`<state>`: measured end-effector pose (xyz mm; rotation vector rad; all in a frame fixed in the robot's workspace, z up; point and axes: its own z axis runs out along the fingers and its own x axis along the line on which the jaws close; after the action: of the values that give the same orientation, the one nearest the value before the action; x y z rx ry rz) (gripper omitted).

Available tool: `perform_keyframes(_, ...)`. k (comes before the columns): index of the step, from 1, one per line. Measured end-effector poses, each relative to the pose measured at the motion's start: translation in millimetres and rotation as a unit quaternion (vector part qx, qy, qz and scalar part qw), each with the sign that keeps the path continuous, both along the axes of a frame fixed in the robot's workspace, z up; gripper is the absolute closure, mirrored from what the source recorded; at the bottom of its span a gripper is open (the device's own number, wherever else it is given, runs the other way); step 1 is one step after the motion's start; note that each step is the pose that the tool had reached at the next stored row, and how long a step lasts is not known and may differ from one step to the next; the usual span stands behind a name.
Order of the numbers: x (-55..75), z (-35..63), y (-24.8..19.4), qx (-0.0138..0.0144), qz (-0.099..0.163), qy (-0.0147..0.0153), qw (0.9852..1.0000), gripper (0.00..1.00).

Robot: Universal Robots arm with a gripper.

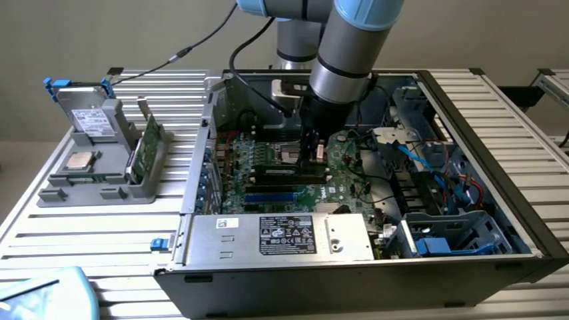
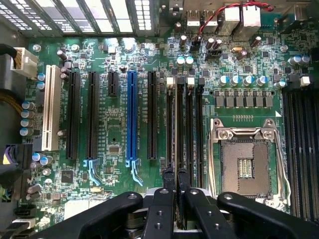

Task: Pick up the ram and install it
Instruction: 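Insert the ram into the slot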

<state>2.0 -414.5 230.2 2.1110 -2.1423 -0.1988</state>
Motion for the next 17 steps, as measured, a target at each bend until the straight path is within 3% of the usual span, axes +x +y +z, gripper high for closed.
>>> perform_keyframes(3,0.0,0.2,0.2,-0.0071,0.000,-0.0002,1.0000,0.87)
perform_keyframes(7,0.2,0.4,1.1,-0.0114,0.000,-0.0030,0.9999,0.87)
perform_keyframes(11,0.3,0.3,3.1,-0.0125,0.000,-0.0109,0.9999,0.87)
perform_keyframes(17,0.3,0.3,3.6,-0.0124,0.000,-0.0115,0.9999,0.87)
